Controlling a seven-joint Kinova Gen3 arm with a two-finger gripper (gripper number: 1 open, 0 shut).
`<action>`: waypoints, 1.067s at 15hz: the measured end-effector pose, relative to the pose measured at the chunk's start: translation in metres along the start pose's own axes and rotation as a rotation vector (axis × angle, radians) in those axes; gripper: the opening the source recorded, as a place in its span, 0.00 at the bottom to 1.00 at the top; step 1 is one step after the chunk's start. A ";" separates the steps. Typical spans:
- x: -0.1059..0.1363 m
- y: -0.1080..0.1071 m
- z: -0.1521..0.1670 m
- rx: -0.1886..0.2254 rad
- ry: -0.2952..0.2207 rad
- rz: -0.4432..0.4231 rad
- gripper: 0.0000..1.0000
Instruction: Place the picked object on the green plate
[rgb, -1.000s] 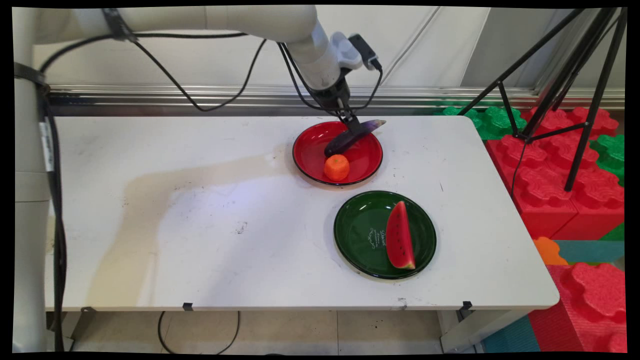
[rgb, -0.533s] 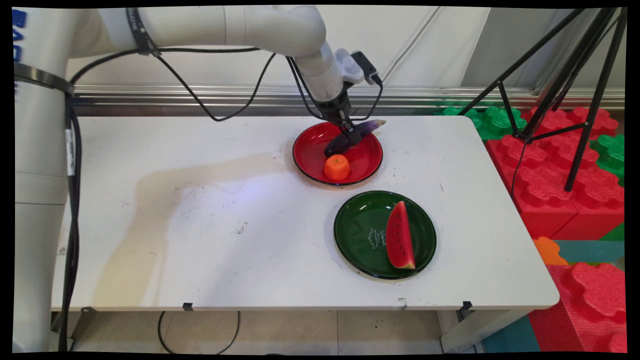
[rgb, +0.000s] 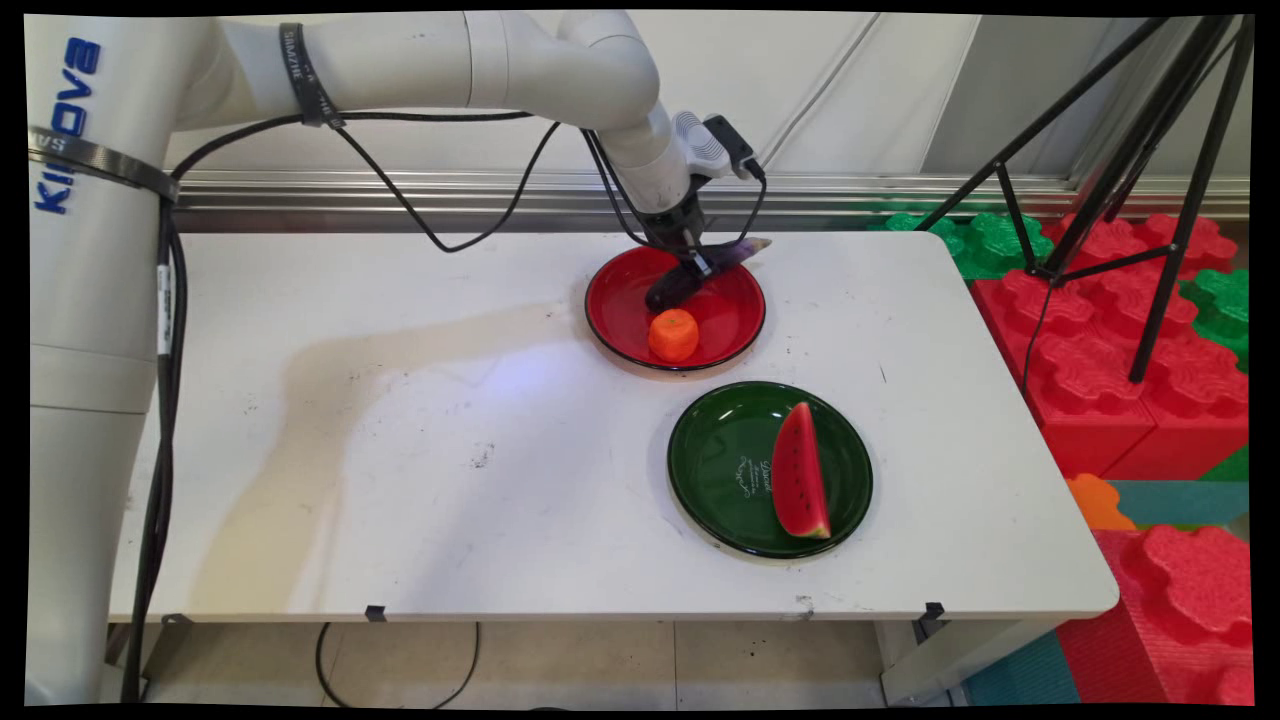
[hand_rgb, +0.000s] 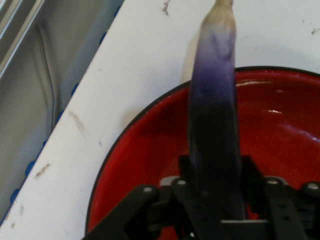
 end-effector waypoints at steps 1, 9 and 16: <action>0.000 -0.001 -0.002 0.004 0.004 -0.004 0.00; 0.002 -0.001 -0.042 0.050 0.033 -0.020 0.00; 0.007 0.017 -0.131 0.127 0.090 -0.063 0.00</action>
